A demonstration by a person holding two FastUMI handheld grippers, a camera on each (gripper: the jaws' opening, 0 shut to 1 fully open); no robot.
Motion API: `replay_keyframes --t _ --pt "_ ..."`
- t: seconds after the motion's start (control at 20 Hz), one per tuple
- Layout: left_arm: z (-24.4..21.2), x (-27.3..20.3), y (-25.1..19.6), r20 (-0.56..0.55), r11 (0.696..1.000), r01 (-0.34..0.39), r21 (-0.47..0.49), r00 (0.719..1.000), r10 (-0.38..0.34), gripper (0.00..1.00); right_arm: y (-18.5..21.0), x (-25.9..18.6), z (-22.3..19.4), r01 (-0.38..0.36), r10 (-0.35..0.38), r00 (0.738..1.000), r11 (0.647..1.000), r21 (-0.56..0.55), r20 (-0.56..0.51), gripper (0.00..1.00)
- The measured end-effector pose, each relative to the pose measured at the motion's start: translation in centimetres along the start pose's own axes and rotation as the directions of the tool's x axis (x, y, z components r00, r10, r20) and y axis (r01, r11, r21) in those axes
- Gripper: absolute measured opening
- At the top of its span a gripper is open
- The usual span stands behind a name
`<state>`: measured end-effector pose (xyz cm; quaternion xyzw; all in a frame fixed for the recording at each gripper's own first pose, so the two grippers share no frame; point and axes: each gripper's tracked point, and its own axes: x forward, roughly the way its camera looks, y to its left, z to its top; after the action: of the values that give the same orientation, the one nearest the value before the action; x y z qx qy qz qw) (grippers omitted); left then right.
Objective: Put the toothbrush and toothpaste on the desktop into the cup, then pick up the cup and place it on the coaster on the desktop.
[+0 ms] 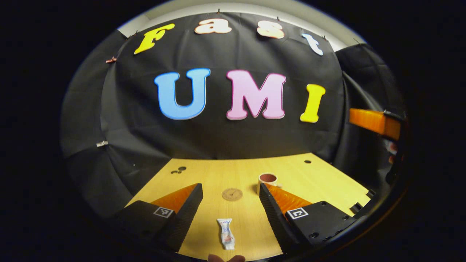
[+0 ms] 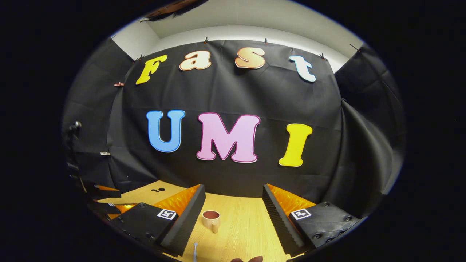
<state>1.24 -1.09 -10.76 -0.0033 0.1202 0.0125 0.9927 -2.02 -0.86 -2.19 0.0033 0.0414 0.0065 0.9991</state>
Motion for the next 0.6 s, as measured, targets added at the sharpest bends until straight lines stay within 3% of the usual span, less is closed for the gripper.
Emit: replay_keyframes --t 0.2,0.4,0.6 --pt "-7.1 3.7 0.2 -0.147 1.000 -0.006 0.009 0.989 0.007 0.97 -0.3 -0.6 -1.9 -0.013 0.011 0.998 0.999 -0.033 -0.056 0.96" --pt "-14.0 7.2 0.6 -0.288 1.000 -0.004 -0.007 0.958 0.001 0.97 0.3 -0.8 -5.8 -0.053 0.046 0.989 0.998 -0.040 -0.140 0.97" --pt "-19.4 9.6 1.9 -0.384 0.999 -0.045 0.019 0.922 0.049 0.96 1.2 -0.6 -10.5 -0.103 0.096 0.968 0.994 -0.021 -0.230 0.97"
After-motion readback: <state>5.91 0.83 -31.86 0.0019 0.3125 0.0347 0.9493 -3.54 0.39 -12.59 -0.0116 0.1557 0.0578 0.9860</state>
